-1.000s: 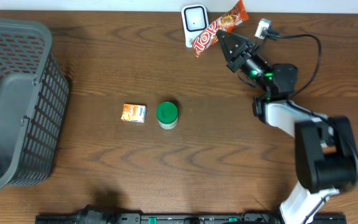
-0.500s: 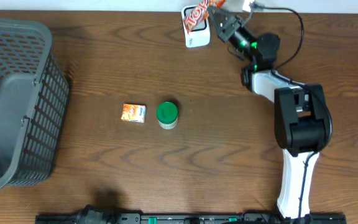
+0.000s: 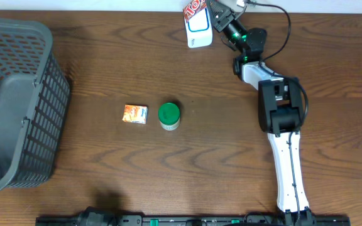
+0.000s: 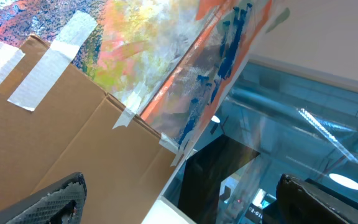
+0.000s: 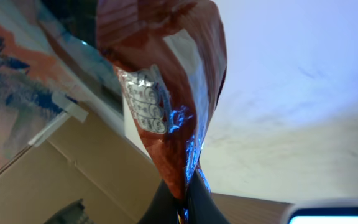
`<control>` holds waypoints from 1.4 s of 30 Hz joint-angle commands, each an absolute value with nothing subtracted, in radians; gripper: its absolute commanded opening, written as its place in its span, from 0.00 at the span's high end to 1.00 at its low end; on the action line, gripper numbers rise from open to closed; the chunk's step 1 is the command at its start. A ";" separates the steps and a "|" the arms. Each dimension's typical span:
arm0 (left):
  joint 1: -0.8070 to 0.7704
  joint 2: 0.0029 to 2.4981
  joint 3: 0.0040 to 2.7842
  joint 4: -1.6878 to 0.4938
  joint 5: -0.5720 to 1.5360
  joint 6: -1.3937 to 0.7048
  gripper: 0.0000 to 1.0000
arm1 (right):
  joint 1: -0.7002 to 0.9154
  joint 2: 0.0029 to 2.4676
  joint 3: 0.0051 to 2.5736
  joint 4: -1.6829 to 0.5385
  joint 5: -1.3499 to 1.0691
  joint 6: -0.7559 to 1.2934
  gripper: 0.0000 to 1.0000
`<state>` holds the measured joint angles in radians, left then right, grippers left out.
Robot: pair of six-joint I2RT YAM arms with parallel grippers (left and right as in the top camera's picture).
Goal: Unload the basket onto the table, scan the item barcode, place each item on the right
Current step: 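Carry the red bar past the scanner toward the upper right, then carry the red bar to the right table edge and release it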
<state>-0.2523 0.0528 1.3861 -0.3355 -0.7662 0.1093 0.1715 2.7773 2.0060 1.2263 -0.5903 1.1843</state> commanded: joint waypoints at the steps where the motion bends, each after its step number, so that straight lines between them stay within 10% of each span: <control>1: -0.252 0.045 1.385 -0.331 -0.772 0.127 0.02 | 0.174 2.846 2.093 1.218 -0.546 1.227 0.99; 30: -0.252 0.045 1.385 -0.331 -0.772 0.127 0.02 | 0.017 2.673 2.148 1.073 -0.992 1.518 0.99; 42: -0.252 0.045 1.385 -0.331 -0.772 0.127 0.02 | -0.003 2.306 2.148 0.082 -1.052 1.306 0.98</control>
